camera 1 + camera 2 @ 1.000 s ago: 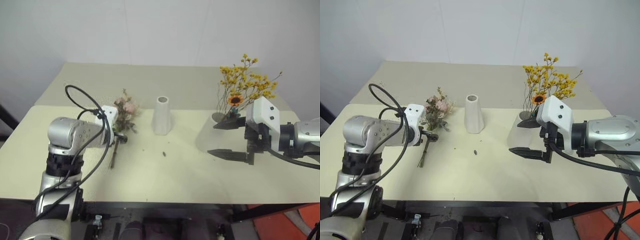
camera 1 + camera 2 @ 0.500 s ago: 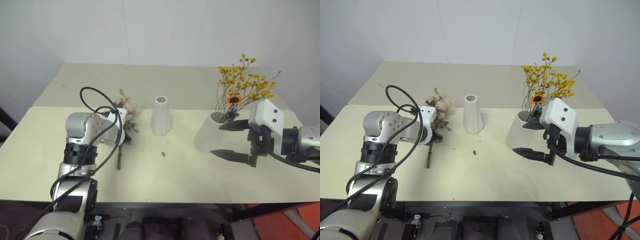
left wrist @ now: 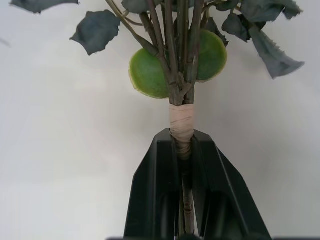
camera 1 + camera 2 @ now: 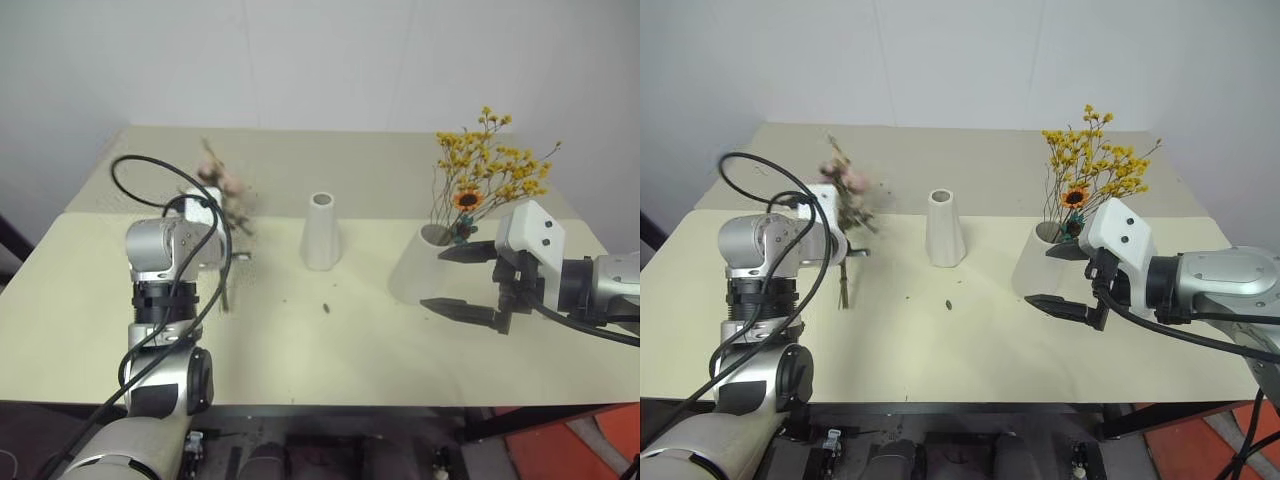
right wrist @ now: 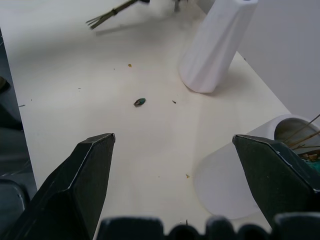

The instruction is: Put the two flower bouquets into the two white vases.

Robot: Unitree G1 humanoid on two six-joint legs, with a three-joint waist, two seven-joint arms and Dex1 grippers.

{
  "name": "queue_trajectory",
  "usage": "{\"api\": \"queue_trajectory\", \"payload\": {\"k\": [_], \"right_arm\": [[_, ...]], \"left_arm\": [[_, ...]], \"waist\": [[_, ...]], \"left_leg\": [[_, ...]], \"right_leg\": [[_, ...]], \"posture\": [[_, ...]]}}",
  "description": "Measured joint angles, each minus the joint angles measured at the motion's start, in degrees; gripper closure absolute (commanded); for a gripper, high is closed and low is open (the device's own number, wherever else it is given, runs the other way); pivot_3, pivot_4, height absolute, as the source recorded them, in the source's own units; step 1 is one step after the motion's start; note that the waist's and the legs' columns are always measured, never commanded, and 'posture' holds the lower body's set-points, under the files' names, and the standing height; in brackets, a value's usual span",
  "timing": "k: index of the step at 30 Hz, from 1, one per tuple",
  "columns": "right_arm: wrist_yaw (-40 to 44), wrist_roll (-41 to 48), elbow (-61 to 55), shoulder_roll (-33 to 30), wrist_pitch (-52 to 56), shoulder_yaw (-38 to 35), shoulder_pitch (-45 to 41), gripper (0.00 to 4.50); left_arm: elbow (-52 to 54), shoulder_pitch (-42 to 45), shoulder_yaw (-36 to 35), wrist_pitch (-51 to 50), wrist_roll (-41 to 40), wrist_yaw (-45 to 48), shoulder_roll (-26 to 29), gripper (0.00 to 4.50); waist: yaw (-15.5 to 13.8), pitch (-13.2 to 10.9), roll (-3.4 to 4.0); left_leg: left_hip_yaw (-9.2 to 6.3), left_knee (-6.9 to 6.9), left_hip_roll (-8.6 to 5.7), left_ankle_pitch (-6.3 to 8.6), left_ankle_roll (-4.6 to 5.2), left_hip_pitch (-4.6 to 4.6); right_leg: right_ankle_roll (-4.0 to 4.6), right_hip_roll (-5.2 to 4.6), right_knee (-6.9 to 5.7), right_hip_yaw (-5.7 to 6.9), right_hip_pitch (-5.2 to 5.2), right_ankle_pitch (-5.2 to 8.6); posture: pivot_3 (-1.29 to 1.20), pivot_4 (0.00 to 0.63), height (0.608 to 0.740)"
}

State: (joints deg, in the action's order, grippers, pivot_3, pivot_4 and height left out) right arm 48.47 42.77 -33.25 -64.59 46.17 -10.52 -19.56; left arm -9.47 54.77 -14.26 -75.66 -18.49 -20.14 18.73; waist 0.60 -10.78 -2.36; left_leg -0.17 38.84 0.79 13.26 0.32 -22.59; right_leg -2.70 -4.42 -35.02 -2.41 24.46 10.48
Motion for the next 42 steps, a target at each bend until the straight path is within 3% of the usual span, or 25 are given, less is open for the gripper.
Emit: {"api": "queue_trajectory", "payload": {"k": [7, 14, 18, 23, 30, 42], "right_arm": [[-3.0, -3.5, 0.1, 4.3, -1.3, 0.4, -1.0, 0.0], [-6.0, -8.0, -1.1, 10.8, -8.1, 0.1, 0.7, 0.0], [-7.0, -9.5, -3.5, 13.6, -11.4, -0.5, 4.1, 0.0], [-8.6, -9.7, -5.1, 15.8, -11.7, -1.7, 5.9, 0.0], [-11.9, -10.1, -8.7, 19.4, -12.0, -2.2, 10.4, 0.0], [-15.1, -12.3, -11.6, 21.1, -12.9, -3.7, 14.3, 0.0]], "left_arm": [[1.1, 1.1, 1.1, 27.0, 4.2, 8.4, 2.0, 4.4], [-7.3, 4.0, -3.9, 51.9, -2.2, 28.3, 1.5, 4.4], [-18.2, 10.7, -8.0, 65.7, -7.6, 41.4, 1.5, 4.4], [-31.7, 15.8, -10.6, 69.8, -13.2, 57.7, 1.9, 4.4], [-49.6, 19.3, -9.7, 72.5, -13.1, 79.0, 1.2, 4.4], [-61.6, 26.6, -10.2, 76.9, -10.5, 84.4, -0.5, 4.4]], "waist": [[-0.3, 0.0, 0.0], [-0.3, 0.0, 0.0], [-0.4, 0.0, 0.0], [-0.2, 0.0, -0.01], [0.0, 0.0, -0.01], [0.2, 0.0, -0.01]], "left_leg": [[0.04, 0.02, -0.01, 0.0, -0.01, -0.05], [0.04, 0.01, 0.0, 0.0, 0.0, -0.12], [0.05, 0.13, -0.02, 0.0, 0.01, -0.21], [0.04, 0.12, 0.0, 0.0, 0.01, -0.13], [0.01, 0.13, -0.02, 0.0, 0.02, -0.27], [0.01, 0.13, 0.0, 0.0, 0.02, -0.23]], "right_leg": [[0.26, -0.01, 0.04, 0.0, 0.01, -0.17], [0.24, 0.01, 0.08, 0.03, 0.04, -0.17], [0.13, -0.01, 0.1, 0.04, 0.05, -0.18], [-0.13, 0.03, 0.08, 0.05, -0.03, -0.04], [-0.13, 0.02, 0.12, 0.06, 0.05, -0.04], [-0.17, 0.03, 0.07, 0.05, 0.05, -0.02]], "posture": [[0.0, 0.15, 0.74], [0.0, 0.15, 0.74], [0.0, 0.15, 0.74], [0.0, 0.15, 0.74], [0.0, 0.15, 0.74], [0.0, 0.15, 0.74]]}}
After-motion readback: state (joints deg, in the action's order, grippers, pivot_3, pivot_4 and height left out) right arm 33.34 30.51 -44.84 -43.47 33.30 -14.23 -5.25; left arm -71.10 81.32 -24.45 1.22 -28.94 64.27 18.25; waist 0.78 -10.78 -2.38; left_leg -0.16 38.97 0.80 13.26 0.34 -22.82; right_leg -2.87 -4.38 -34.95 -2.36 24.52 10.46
